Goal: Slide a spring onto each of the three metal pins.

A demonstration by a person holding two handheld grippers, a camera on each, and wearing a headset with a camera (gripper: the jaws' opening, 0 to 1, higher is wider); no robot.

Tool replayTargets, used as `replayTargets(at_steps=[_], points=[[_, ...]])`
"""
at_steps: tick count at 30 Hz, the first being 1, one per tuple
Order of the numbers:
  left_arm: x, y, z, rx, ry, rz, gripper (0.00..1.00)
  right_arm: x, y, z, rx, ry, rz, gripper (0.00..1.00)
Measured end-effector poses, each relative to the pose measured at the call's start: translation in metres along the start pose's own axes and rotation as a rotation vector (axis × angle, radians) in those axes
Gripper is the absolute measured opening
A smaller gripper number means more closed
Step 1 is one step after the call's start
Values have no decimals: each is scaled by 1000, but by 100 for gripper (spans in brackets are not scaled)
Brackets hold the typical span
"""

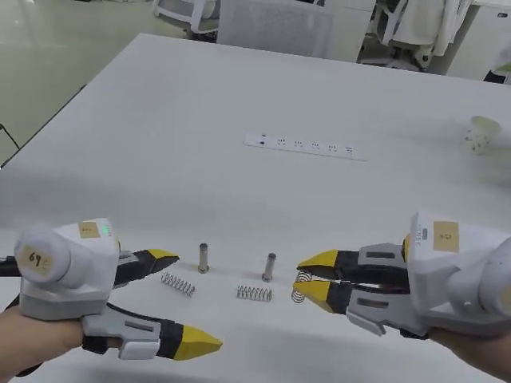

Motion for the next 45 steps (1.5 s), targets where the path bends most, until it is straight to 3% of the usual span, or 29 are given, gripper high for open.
replayTargets(at_steps=[5, 9, 16, 26, 37, 45], points=[[2, -3, -4, 1, 26, -11, 98, 0, -2, 0, 1, 0, -2, 7], [6, -3, -8, -3, 59, -11, 98, 0, -3, -1, 5, -2, 0, 7], [7, -2, -10, -13, 67, -22, 98, -9, -14, -6, 23, -22, 20, 7], [7, -2, -14, -12, 81, -23, 98, -34, -24, -17, 60, -72, 42, 7], [10, -2, -18, -16, 91, -29, 98, -68, -28, -31, 50, -176, 84, 7], [8, -2, -19, -18, 87, -28, 98, -82, -31, -32, 45, -222, 127, 7]])
Point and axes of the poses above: the centre of the closed fingertips' face, and the gripper's own axes: z roughly forward along the fingers, x roughly to its left, y roughly out of its top, the point moved 8 cm from there along -z, roughly backward along the fingers, and after that the axes turned 3 degrees about -x, right-handed, at the moved point
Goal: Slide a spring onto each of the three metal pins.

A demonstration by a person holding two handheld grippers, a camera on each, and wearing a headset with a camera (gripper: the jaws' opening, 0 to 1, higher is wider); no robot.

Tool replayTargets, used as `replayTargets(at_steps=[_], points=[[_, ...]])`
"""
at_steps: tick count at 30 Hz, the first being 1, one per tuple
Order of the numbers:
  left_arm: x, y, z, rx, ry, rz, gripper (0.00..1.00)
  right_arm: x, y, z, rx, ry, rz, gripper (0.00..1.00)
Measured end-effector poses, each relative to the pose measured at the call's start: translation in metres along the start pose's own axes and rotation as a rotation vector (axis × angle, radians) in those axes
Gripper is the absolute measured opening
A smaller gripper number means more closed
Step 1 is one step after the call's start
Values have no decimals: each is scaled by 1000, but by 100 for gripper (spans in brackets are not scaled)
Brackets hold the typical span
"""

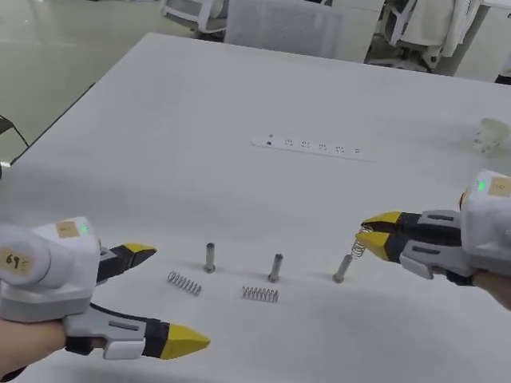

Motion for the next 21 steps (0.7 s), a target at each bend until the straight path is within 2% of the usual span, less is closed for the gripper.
replayTargets(at_steps=[11, 14, 21], points=[[0, -2, -1, 0, 1, -12, 98, -10, -12, 11, 15, -30, 58, 7], [0, -1, -1, -7, 3, -15, 98, -12, -16, 13, 7, -34, 96, 7], [1, -1, -2, -7, 8, -14, 98, -15, -23, 17, 21, -46, 109, 7]])
Point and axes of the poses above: the centre of the closed fingertips' face, and the gripper's own axes: z roughly forward along the fingers, x roughly to its left, y roughly out of its top, the point moved 8 cm from there along -z, roughly backward along the fingers, and after that the axes turned 3 degrees about -x, right-handed, at the moved point
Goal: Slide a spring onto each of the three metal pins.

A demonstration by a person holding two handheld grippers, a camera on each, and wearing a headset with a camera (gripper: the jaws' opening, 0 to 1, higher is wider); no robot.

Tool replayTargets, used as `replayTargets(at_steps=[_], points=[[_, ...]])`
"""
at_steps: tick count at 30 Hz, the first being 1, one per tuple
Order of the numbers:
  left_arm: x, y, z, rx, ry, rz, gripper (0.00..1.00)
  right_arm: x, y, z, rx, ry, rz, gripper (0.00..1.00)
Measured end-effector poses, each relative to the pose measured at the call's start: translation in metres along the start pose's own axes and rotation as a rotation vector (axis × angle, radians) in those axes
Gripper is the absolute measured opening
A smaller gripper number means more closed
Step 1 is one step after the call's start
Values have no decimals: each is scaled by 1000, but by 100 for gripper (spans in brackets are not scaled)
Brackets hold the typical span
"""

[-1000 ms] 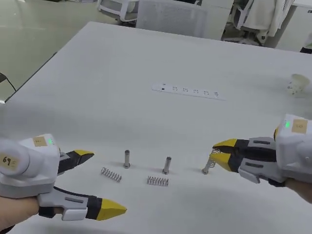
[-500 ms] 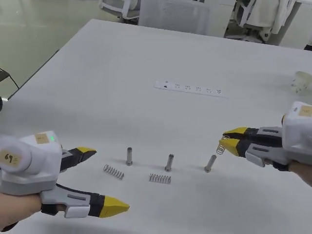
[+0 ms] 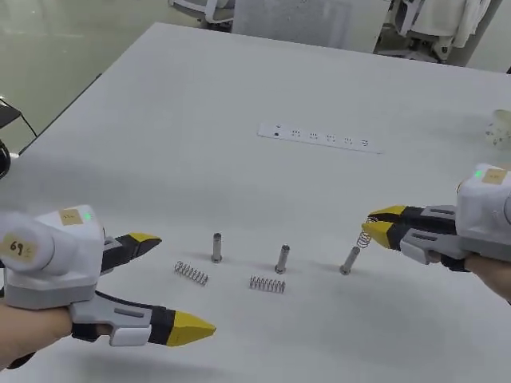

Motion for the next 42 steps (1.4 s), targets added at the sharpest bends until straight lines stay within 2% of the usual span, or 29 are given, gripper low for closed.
replayTargets(at_steps=[33, 42], points=[[2, -5, -4, 3, 12, -18, 98, -4, -18, 14, 22, -28, 49, 7], [2, -5, -5, 7, 13, -21, 98, -1, -26, 19, 47, -15, 51, 8]])
Point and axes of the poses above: the centre of the closed fingertips' face, and the gripper's own axes: z roughly forward along the fingers, x roughly to its left, y roughly out of its top, the point moved 8 cm from there along -z, roughly backward along the fingers, and after that the axes turned 3 degrees about -x, right-handed, at the moved point
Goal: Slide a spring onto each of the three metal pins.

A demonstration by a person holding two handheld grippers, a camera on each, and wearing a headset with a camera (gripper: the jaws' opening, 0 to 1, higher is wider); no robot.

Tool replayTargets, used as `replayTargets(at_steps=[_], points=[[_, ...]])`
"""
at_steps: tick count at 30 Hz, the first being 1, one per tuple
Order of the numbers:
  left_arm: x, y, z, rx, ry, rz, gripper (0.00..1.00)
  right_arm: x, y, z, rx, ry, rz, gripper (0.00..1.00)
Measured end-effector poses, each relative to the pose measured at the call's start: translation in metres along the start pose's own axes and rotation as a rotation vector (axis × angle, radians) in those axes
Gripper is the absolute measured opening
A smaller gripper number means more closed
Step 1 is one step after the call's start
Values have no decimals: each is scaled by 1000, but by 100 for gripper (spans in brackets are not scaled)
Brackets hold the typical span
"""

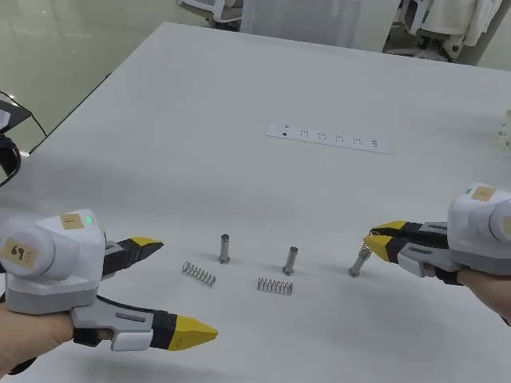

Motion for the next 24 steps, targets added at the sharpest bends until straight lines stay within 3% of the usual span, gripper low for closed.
replayTargets(at_steps=[16, 24], points=[[-1, 1, 0, 1, -2, 0, 98, 4, -24, 10, 80, 15, 11, 8], [-1, 0, 0, -1, -1, -1, 97, 5, -31, 13, 95, 10, 29, 8]])
Point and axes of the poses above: the centre of the closed fingertips' face, and the gripper's own axes: z roughly forward along the fingers, x roughly to its left, y roughly out of its top, the point moved 8 cm from there along -z, roughly backward along the fingers, and after that the axes turned 3 degrees about -x, right-handed, at the moved point
